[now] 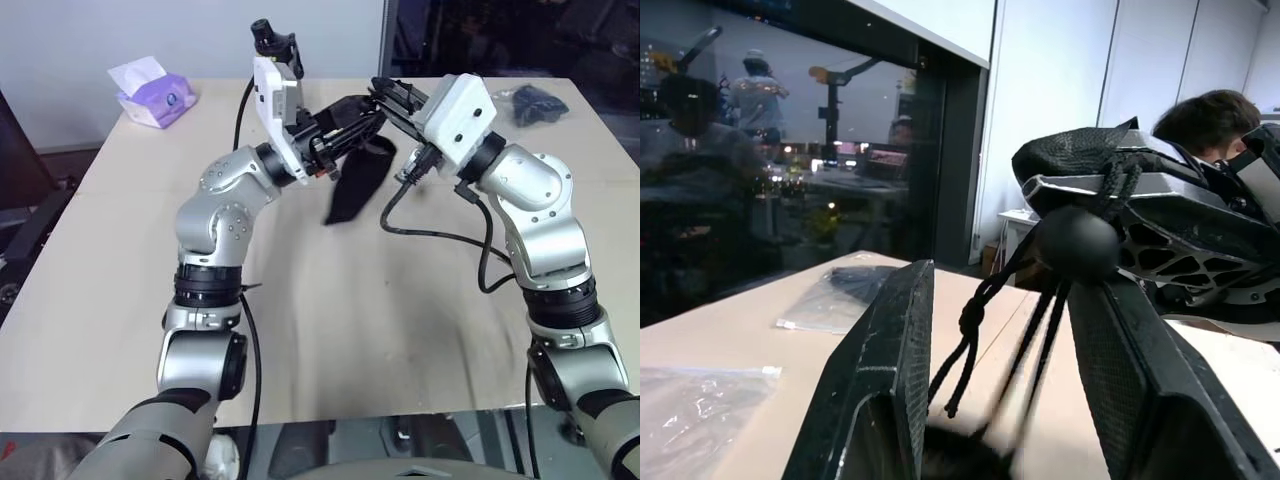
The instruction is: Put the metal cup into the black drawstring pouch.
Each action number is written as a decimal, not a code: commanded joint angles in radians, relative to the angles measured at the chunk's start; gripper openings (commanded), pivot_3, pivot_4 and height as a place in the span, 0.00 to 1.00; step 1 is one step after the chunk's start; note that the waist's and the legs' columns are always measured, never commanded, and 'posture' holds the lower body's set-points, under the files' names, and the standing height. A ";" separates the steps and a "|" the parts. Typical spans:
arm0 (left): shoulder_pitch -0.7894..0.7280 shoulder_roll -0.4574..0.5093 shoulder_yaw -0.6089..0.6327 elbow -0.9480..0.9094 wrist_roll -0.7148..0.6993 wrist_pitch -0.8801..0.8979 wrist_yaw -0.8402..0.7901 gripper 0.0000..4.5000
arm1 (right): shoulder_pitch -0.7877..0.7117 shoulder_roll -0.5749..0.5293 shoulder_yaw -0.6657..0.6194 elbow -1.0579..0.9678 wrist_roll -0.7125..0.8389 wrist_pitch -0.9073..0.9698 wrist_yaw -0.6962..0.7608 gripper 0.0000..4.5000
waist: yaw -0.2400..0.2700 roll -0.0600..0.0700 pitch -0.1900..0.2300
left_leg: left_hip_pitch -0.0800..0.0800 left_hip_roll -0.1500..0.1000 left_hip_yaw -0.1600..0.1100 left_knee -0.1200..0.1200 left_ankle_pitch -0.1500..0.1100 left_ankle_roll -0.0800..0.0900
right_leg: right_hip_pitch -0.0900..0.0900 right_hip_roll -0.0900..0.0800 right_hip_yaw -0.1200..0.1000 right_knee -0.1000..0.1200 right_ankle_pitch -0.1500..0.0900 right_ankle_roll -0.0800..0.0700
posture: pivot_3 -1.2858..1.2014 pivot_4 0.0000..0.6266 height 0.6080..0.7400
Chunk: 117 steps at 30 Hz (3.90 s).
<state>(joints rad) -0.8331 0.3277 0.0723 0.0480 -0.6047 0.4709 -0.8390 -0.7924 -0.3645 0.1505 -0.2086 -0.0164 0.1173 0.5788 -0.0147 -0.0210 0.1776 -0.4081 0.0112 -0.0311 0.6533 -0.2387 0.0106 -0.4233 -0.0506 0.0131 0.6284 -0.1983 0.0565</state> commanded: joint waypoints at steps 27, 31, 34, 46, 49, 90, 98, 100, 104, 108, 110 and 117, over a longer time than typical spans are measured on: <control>-0.004 -0.007 -0.007 -0.105 -0.037 0.068 0.008 0.44 | 0.039 -0.052 0.036 0.021 -0.118 -0.027 -0.003 0.00 | 0.000 0.000 0.000 | 0.001 0.000 0.000 0.000 0.000 0.000 | 0.000 0.000 0.000 0.001 0.000 0.000 | 0.52 0.24 1.00; 0.005 -0.008 -0.020 -0.105 -0.033 0.078 0.009 0.44 | 0.033 -0.046 0.035 0.020 -0.119 -0.029 -0.006 0.00 | 0.000 0.000 0.000 | 0.001 0.000 0.000 0.000 0.000 0.000 | 0.000 0.000 0.000 0.001 0.000 0.000 | 0.52 0.24 1.00; 0.011 -0.005 -0.032 -0.107 -0.033 0.095 0.008 0.44 | 0.031 -0.042 0.032 0.018 -0.119 -0.029 -0.010 0.00 | 0.000 0.000 0.000 | 0.001 0.000 0.000 0.000 0.000 0.000 | 0.000 0.000 0.000 0.001 0.000 0.000 | 0.52 0.24 1.00; 0.036 0.008 -0.026 -0.104 -0.018 0.088 0.014 0.44 | -0.001 -0.023 -0.009 0.042 -0.124 -0.037 -0.070 0.00 | 0.000 0.000 0.000 | 0.001 0.000 0.000 0.000 0.000 0.000 | 0.000 0.000 0.001 0.002 0.000 0.000 | 0.52 0.24 1.00; 0.042 0.007 -0.013 -0.115 -0.025 0.088 0.027 0.44 | -0.006 -0.023 -0.018 0.052 -0.125 -0.043 -0.088 0.00 | 0.000 0.000 0.000 | 0.001 0.000 0.001 0.000 0.000 0.000 | 0.000 0.000 0.001 0.002 0.000 0.000 | 0.52 0.24 1.00; 0.064 -0.013 -0.038 -0.104 0.016 0.053 0.057 0.02 | -0.026 0.054 -0.053 0.055 -0.051 -0.078 -0.141 0.00 | -0.002 0.000 0.000 | 0.006 0.000 0.002 0.000 0.000 0.000 | 0.001 0.000 0.004 0.007 0.000 0.000 | 0.52 0.24 1.00; 0.119 -0.009 -0.058 -0.078 0.050 0.027 0.047 0.02 | -0.096 0.112 -0.143 0.077 -0.005 -0.133 -0.246 0.00 | 0.000 0.000 0.000 | 0.007 0.000 0.003 0.000 0.000 0.000 | 0.001 0.000 0.004 0.008 0.000 0.000 | 0.52 0.24 1.00; 0.127 -0.010 -0.057 -0.071 0.056 0.021 0.045 0.02 | -0.101 0.113 -0.152 0.082 -0.001 -0.137 -0.255 0.00 | -0.001 0.000 0.000 | 0.007 0.000 0.004 0.000 0.000 0.000 | 0.001 0.000 0.005 0.008 0.000 0.000 | 0.52 0.24 1.00; 0.144 -0.007 -0.069 -0.055 0.082 0.000 0.037 0.02 | -0.129 0.138 -0.197 0.091 0.019 -0.144 -0.331 0.00 | -0.001 0.000 0.000 | 0.007 0.000 0.004 0.000 0.000 0.000 | 0.001 0.000 0.005 0.009 0.000 0.000 | 0.52 0.24 1.00; 0.170 0.005 -0.094 -0.023 0.129 -0.034 0.035 0.02 | -0.210 0.203 -0.330 0.119 0.121 -0.111 -0.480 0.00 | -0.002 0.000 0.000 | 0.008 0.000 0.004 0.000 0.000 0.000 | 0.001 0.000 0.005 0.009 0.000 0.000 | 0.52 0.24 1.00; 0.178 0.001 -0.097 -0.004 0.138 -0.040 0.052 0.02 | -0.234 0.225 -0.375 0.132 0.170 -0.111 -0.528 0.00 | -0.002 0.000 0.000 | 0.008 0.000 0.004 0.000 0.000 0.000 | 0.001 0.000 0.005 0.009 0.000 0.000 | 0.52 0.24 1.00; 0.197 -0.006 -0.106 -0.012 0.126 -0.060 0.039 0.06 | -0.160 0.162 -0.251 0.096 0.195 -0.023 -0.395 0.06 | -0.002 0.002 -0.001 | 0.008 0.000 0.005 -0.001 0.000 0.000 | 0.001 0.000 0.006 0.008 0.000 0.000 | 0.52 0.24 1.00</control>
<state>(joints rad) -0.6008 0.3192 -0.0412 0.0849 -0.4634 0.4173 -0.7828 -0.9674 -0.1900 -0.1537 -0.0517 0.1824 0.0821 0.1217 -0.0170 -0.0192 0.1768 -0.4008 0.0111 -0.0264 0.6525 -0.2387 0.0107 -0.4223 -0.0506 0.0186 0.6363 -0.1985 0.0562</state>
